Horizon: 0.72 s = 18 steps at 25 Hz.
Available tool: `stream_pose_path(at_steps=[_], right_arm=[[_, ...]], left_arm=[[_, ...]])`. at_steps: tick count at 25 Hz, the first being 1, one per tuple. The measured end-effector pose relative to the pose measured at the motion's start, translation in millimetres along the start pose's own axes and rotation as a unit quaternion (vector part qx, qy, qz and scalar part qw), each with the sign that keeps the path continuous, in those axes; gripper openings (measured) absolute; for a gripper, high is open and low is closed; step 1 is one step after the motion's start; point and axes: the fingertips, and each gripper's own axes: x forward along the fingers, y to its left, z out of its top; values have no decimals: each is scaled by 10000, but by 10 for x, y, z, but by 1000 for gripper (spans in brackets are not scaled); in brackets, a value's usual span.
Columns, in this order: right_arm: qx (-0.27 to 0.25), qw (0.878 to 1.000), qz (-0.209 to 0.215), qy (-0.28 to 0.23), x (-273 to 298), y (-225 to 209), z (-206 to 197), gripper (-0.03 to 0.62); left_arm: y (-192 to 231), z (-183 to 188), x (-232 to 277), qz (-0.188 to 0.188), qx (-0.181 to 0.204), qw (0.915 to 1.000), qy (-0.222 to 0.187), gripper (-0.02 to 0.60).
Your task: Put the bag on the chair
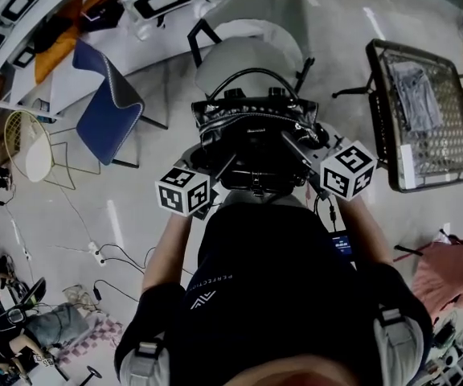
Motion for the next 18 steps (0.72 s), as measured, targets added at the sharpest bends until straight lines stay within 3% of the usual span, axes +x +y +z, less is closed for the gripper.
stream_pose_path(at_steps=[7, 18], right_arm=[[1, 9999, -133, -38, 38, -82, 27, 155], [334, 9983, -481, -43, 580, -711, 257, 153]], left_arm=[[55, 50, 90, -67, 24, 10000, 68, 232], [685, 485, 645, -412, 64, 9986, 337, 227]])
